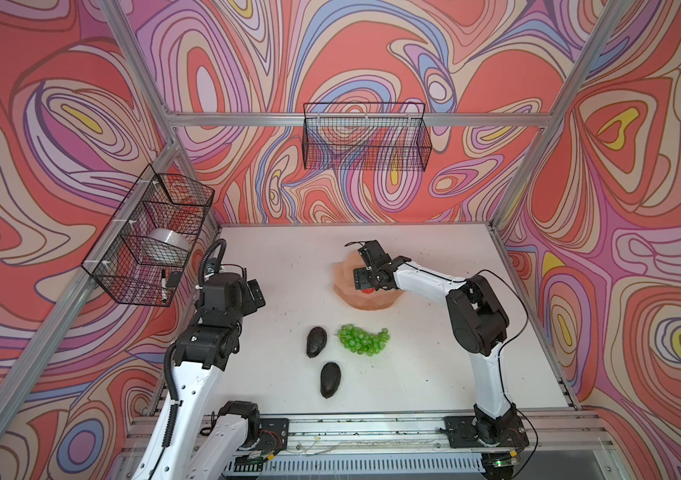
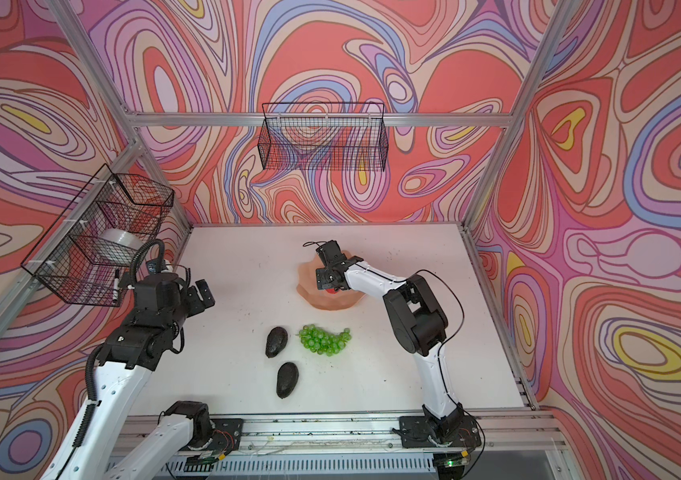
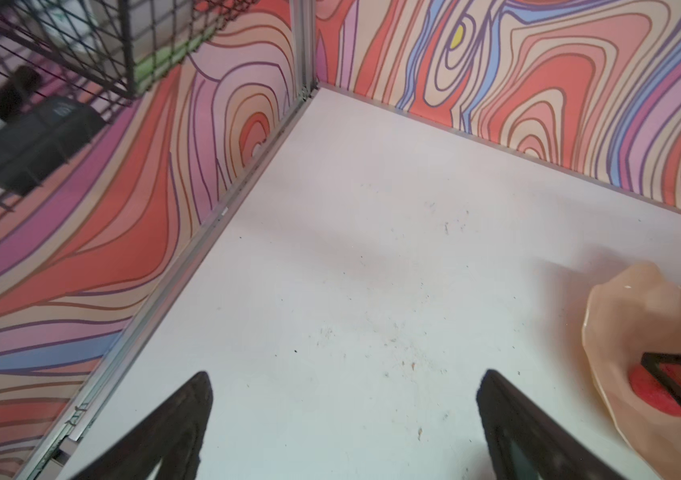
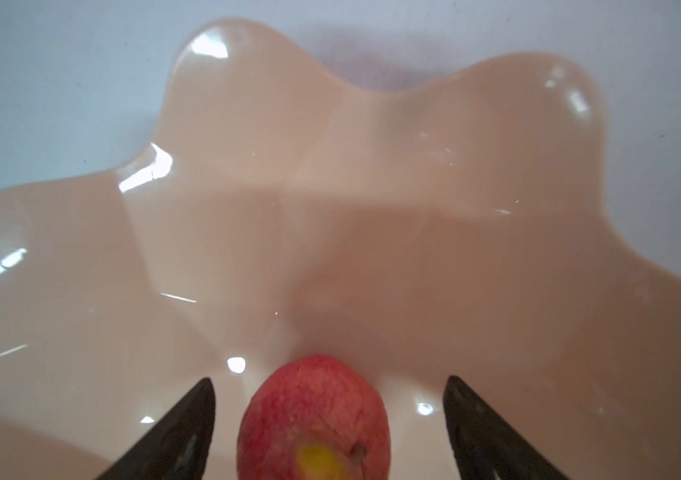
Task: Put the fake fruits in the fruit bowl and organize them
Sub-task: 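Carry the apple with the right gripper into the peach bowl and release, then grasp the nearer avocado with the left gripper while the right gripper withdraws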
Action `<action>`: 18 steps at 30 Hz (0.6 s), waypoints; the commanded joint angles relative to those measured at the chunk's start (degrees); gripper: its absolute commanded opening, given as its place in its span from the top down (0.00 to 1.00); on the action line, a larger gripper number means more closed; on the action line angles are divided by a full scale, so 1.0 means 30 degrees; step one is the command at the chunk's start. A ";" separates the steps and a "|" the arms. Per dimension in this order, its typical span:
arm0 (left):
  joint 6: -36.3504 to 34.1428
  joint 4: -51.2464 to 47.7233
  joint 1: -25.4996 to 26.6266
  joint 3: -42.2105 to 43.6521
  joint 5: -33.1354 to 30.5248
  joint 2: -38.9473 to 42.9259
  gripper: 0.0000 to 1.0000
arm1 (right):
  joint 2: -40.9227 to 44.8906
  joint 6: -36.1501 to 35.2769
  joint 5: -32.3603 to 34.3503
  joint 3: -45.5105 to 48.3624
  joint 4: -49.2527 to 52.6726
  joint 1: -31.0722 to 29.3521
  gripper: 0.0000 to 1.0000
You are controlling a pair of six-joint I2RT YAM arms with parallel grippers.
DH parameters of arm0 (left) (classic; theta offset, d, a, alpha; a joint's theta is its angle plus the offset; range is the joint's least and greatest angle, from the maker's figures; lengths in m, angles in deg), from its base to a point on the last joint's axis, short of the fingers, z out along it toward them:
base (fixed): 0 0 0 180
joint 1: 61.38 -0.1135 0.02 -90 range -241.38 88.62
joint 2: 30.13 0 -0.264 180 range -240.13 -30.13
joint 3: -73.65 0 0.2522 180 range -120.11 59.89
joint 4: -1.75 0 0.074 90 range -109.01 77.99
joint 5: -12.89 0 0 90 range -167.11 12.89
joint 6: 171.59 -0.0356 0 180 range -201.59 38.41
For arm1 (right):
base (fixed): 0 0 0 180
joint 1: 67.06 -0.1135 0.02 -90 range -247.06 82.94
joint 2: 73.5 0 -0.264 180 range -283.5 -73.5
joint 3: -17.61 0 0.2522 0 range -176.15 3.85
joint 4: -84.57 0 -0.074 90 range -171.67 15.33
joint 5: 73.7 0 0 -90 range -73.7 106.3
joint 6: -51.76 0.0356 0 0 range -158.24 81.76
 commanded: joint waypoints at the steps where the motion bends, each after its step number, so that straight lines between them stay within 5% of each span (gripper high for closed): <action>1: 0.1458 -0.3526 -0.0111 -0.0476 0.4449 -0.0341 0.04 | 0.3249 0.0760 0.0414 0.1108 -0.1803 0.0074 0.06; 6: 0.3944 -0.4080 0.1399 0.1729 0.8082 0.0361 0.11 | 0.6821 0.2817 0.1581 0.5023 -0.4332 0.0062 0.04; 18: 0.9437 -0.4450 1.1955 0.4562 0.4808 0.0582 0.12 | 1.3483 0.4227 0.3791 1.1869 -0.6620 0.0076 0.02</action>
